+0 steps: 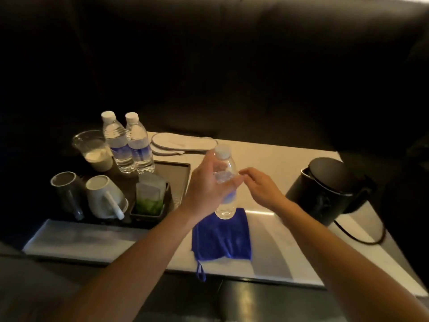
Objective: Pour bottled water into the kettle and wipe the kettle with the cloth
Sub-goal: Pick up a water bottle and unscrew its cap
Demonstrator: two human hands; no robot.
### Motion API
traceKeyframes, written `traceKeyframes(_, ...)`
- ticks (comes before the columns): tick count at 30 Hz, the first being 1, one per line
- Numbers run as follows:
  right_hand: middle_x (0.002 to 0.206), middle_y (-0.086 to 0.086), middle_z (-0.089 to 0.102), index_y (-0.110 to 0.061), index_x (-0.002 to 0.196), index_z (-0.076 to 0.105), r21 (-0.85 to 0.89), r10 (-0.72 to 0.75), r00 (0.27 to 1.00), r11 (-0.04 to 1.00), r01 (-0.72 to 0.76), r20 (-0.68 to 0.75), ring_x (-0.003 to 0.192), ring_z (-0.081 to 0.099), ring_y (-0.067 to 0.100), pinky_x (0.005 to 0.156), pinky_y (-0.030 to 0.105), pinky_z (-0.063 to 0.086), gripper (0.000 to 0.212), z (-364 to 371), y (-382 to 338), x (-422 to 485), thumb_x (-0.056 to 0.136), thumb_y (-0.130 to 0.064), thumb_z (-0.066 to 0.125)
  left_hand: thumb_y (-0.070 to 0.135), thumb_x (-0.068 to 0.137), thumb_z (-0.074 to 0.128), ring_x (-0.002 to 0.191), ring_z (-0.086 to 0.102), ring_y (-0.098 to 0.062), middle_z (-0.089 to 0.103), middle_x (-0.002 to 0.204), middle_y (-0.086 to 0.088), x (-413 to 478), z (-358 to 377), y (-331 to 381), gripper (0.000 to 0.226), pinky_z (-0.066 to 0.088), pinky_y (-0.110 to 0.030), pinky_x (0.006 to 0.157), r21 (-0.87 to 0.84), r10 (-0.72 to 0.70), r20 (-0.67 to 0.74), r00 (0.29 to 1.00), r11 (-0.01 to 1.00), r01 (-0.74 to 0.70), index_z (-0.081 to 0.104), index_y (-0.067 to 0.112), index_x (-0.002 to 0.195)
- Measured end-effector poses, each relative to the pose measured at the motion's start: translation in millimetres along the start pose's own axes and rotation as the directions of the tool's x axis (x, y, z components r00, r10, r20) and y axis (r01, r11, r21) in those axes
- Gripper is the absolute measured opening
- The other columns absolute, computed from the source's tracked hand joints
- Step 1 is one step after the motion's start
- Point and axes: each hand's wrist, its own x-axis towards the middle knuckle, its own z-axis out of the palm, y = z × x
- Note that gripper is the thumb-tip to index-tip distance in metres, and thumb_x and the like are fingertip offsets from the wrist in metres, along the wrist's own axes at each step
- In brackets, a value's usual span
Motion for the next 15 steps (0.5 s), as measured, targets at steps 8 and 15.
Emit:
traceKeyframes(8,0.099,-0.007,0.067,-0.015,0.112,0.067,0.042,-0.046,0.959,0.997,0.06,-0.28,0.086,0.064,0.008,0.074,0.027,0.055,0.02,-65,-50,-83,0.106,-0.025,0.05,0.035,0.083,0.082,0.101,0.063,-0.008,0.062,0.113,0.007,-28,58,-13,0.049,0.048,-0.01,0.085,-0.05,0.132,0.178,0.975,0.991,-0.125,0.048,0.031,0.119)
traceKeyframes(15,0.077,-0.01,0.063,-0.02,0.099,0.068,-0.263,-0.196,0.976,0.951,0.164,-0.1,0.065,0.061,0.01,0.058,0.026,0.052,0.048,-88,-94,-90,0.087,-0.063,0.05,0.037,0.083,0.079,0.1,0.066,-0.01,0.066,0.11,0.002,-28,66,-23,0.049,0.051,-0.012,0.083,-0.161,0.113,0.159,0.981,0.983,-0.087,0.048,0.032,0.12)
